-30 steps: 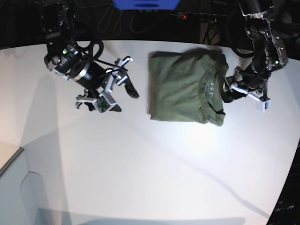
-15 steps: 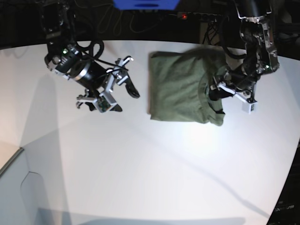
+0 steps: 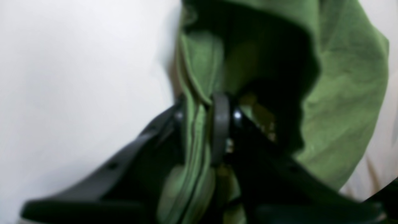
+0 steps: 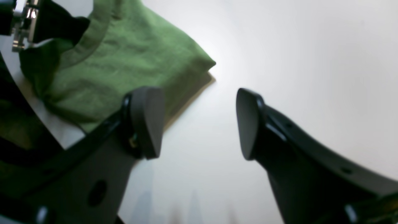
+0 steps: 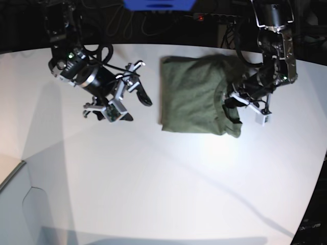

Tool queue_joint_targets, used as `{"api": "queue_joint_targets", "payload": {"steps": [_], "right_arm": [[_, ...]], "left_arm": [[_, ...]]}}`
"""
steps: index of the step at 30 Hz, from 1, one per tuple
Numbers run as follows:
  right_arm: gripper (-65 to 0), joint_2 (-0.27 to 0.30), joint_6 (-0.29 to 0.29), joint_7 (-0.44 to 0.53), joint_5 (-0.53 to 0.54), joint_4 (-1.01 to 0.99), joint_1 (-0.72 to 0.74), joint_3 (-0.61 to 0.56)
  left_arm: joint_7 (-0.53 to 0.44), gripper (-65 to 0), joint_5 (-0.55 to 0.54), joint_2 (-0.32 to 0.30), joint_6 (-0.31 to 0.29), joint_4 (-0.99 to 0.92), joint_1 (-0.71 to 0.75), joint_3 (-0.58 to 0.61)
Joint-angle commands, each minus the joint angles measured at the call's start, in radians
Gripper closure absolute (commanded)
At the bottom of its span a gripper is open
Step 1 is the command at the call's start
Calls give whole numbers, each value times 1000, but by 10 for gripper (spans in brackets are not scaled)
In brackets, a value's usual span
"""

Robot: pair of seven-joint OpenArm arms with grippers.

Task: Layout the t-shirt on the table in an organized manner, then fold the t-shirt properly
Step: 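Grasp the collar edge of the folded shirt with the left gripper, then drag the folded shirt with the left gripper toward the table center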

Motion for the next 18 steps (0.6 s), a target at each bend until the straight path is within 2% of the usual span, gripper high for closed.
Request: {"api": "queue_joint_targets", "payload": {"steps": [1,4,7,13,18], "right_arm": [[-368,13,2,25,16,17,4,5],[-368,16,2,25,16,17,4,5],[-367,21,2,25,16,17,4,32],[-367,21,2,25,16,17,6,101],[-367,18,2,25,16,17,7,187]], "left_arm": [[-5,0,9,-9,2,8,-23,0],[-5,-6,71,-12,-3,-8,-55,10],[-13,-1,152,-24,-6,-70,-118,96],[-18,-1,218,-78,-6,-248,-319,458],[-18,-1,218,-69,-6,-314,-484,761]]}}
